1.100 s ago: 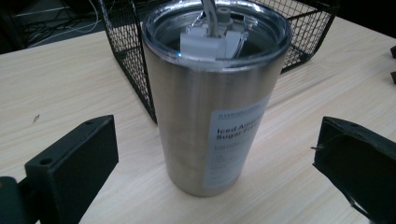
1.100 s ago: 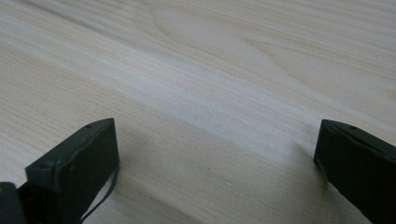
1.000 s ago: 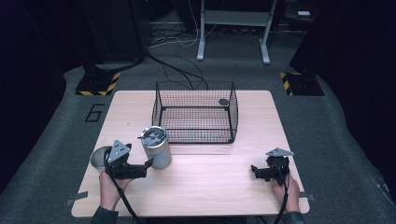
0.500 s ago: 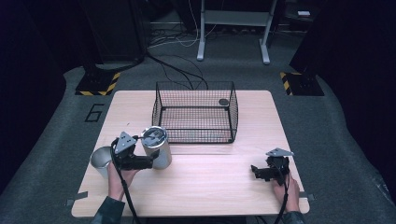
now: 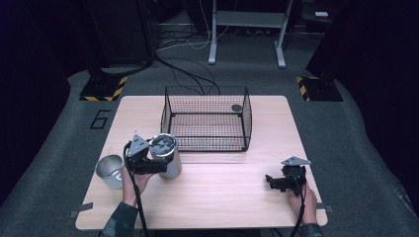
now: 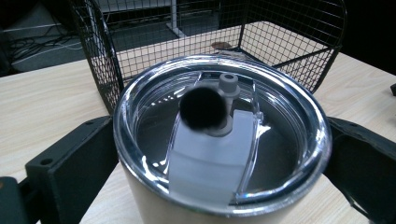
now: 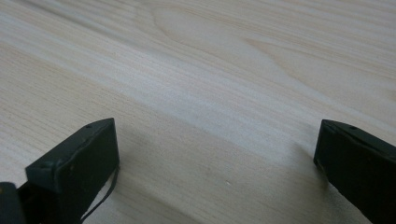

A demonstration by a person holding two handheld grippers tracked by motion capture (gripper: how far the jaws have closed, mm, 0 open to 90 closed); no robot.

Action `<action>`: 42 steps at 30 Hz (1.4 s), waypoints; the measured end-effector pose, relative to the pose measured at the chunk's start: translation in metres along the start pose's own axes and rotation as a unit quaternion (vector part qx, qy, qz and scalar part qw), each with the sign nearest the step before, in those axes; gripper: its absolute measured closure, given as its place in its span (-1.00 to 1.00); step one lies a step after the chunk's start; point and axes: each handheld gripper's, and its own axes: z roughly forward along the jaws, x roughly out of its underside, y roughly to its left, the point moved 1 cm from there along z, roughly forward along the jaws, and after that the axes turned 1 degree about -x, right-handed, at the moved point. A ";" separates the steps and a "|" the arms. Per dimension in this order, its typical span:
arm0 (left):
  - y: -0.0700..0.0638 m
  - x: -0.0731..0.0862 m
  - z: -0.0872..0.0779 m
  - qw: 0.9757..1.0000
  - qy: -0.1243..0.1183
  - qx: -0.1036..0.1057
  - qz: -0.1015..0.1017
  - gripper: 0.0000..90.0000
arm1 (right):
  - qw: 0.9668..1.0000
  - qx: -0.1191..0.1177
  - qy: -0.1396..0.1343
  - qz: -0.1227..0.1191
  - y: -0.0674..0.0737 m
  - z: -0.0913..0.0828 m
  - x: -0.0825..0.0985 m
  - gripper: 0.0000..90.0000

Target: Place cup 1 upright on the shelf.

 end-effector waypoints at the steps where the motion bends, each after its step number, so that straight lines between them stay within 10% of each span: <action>1: 0.000 0.000 0.001 1.000 -0.001 -0.001 0.001 -1.00 | 1.000 -0.001 0.001 0.000 0.000 0.000 0.000 -1.00; 42: -0.007 -0.003 -0.002 0.999 -0.013 0.007 0.035 -0.91 | 1.000 -0.002 -0.001 -0.002 0.000 0.000 0.000 -1.00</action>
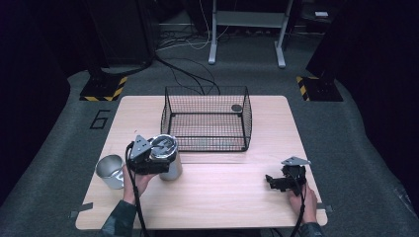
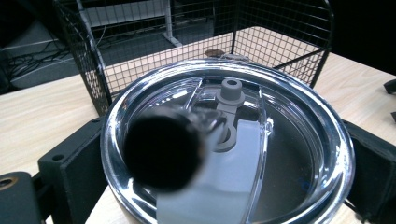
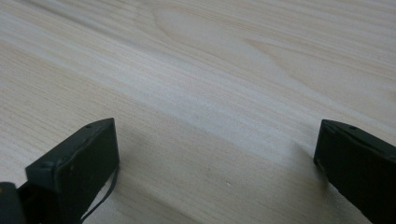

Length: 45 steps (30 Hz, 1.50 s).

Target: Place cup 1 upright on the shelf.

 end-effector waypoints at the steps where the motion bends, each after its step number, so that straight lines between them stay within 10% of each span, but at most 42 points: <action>1: -0.001 -0.001 -0.001 1.000 -0.001 0.001 0.001 -0.91 | 1.000 0.000 0.000 0.000 0.000 0.000 0.000 -1.00; 45: -0.044 -0.069 -0.001 0.996 -0.007 0.074 0.048 -0.91 | 1.000 0.001 0.003 0.001 0.000 0.000 0.000 -1.00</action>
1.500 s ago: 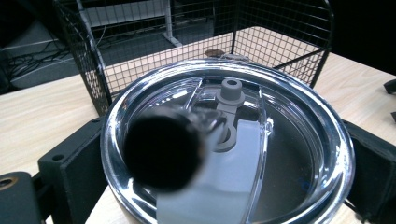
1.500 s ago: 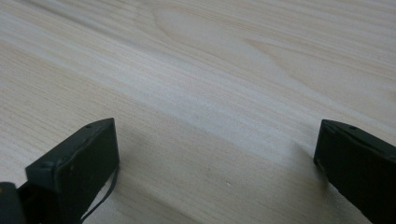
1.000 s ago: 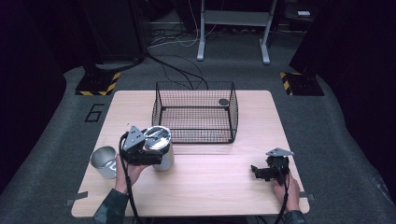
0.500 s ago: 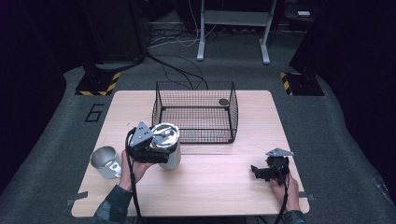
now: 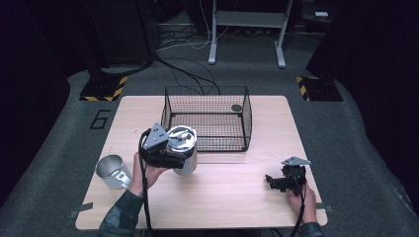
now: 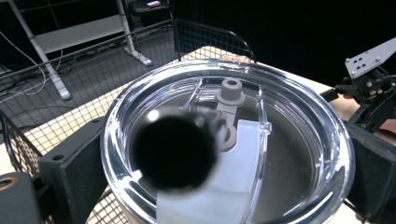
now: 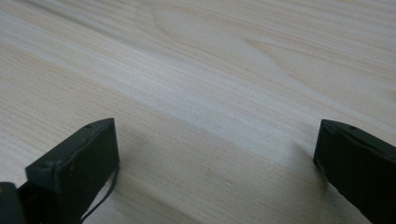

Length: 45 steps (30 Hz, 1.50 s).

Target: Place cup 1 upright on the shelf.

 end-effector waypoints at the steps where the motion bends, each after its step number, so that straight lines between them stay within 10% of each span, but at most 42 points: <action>1: 0.000 -0.001 0.001 1.000 -0.003 -0.003 -0.001 -0.91 | 1.000 0.000 -0.001 0.001 0.000 0.000 0.000 -1.00; 45: 0.000 -0.057 0.043 0.999 -0.012 0.031 0.016 -0.91 | 1.000 -0.001 -0.002 -0.003 0.000 0.000 0.000 -1.00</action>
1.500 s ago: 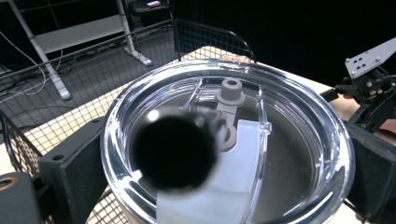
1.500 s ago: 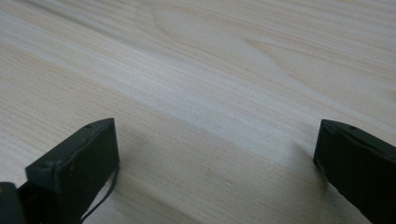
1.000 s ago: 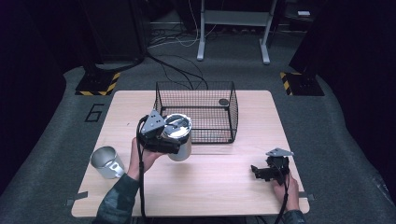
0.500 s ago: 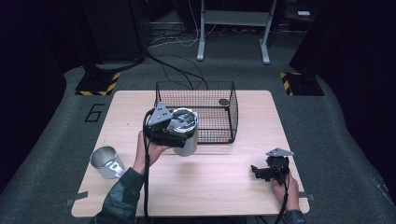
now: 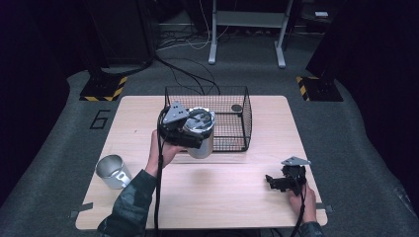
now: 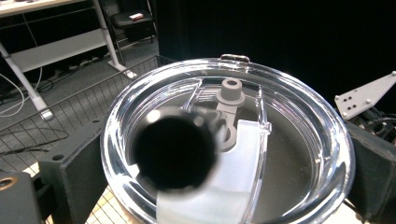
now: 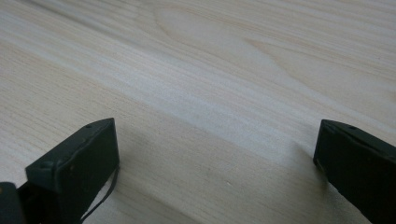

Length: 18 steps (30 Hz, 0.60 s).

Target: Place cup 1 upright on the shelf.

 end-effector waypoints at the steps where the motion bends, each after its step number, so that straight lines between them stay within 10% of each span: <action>1: 0.000 -0.001 0.001 1.000 0.001 0.001 -0.003 -0.91 | 1.000 0.000 0.000 0.000 0.000 0.000 0.000 -1.00; 18: 0.009 -0.022 0.018 1.000 -0.001 -0.001 0.005 -0.91 | 1.000 -0.001 0.000 0.001 0.000 0.000 0.000 -1.00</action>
